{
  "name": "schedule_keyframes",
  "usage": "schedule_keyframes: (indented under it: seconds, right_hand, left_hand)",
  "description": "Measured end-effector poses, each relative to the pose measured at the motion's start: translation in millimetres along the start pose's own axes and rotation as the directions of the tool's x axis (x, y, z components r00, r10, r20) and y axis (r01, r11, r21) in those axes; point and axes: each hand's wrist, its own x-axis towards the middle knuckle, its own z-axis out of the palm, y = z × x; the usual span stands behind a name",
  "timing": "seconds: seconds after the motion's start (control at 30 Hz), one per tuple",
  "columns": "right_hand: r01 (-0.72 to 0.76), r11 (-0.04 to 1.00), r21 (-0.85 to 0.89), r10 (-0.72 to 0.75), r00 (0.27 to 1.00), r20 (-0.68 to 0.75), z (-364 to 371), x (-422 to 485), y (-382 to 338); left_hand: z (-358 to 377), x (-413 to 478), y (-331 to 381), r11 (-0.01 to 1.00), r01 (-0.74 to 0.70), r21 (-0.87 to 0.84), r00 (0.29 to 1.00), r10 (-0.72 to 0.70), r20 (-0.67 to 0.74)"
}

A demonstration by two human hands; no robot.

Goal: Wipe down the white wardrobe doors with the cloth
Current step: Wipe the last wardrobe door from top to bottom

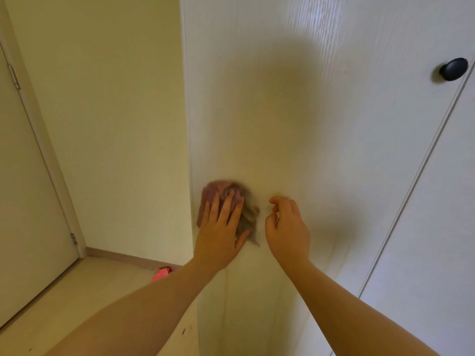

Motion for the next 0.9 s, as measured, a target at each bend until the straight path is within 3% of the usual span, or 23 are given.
schedule_keyframes:
  seconds: [0.1,0.33,0.4,0.5,0.57,0.63,0.73,0.9]
  right_hand:
    - [0.011,1.000,-0.014,-0.011,1.000,0.006,-4,-4,3]
    - [-0.079,0.994,0.070,0.084,0.994,-0.070,-27,1,14]
    - [-0.091,0.993,0.072,0.096,0.993,-0.074,-33,-1,19]
    - [-0.097,0.994,0.041,0.100,0.991,-0.088,-41,-7,34]
    - [-0.104,0.994,0.027,0.107,0.987,-0.118,-51,-8,47]
    - [-0.122,0.992,0.025,0.124,0.981,-0.146,-58,-8,57]
    - [-0.150,0.989,0.021,0.151,0.974,-0.167,-66,-9,69]
    - [-0.175,0.985,-0.011,0.171,0.972,-0.159,-74,-20,84]
  left_hand:
    - [10,-36,-6,0.996,-0.086,0.023,0.992,0.084,0.092]
    - [-20,66,38,0.999,0.025,-0.022,0.999,-0.026,-0.044]
    - [-4,37,46,0.991,-0.132,0.008,0.991,0.132,0.020]
    - [13,-12,42,0.924,-0.377,0.057,0.921,0.368,0.128]
    - [10,6,47,0.918,-0.391,0.072,0.920,0.388,0.054]
    - [-2,46,62,0.947,-0.316,0.064,0.947,0.318,-0.030]
    - [-6,72,84,0.976,-0.217,0.000,0.975,0.217,-0.040]
    - [24,3,83,0.855,-0.514,0.061,0.848,0.497,0.184]
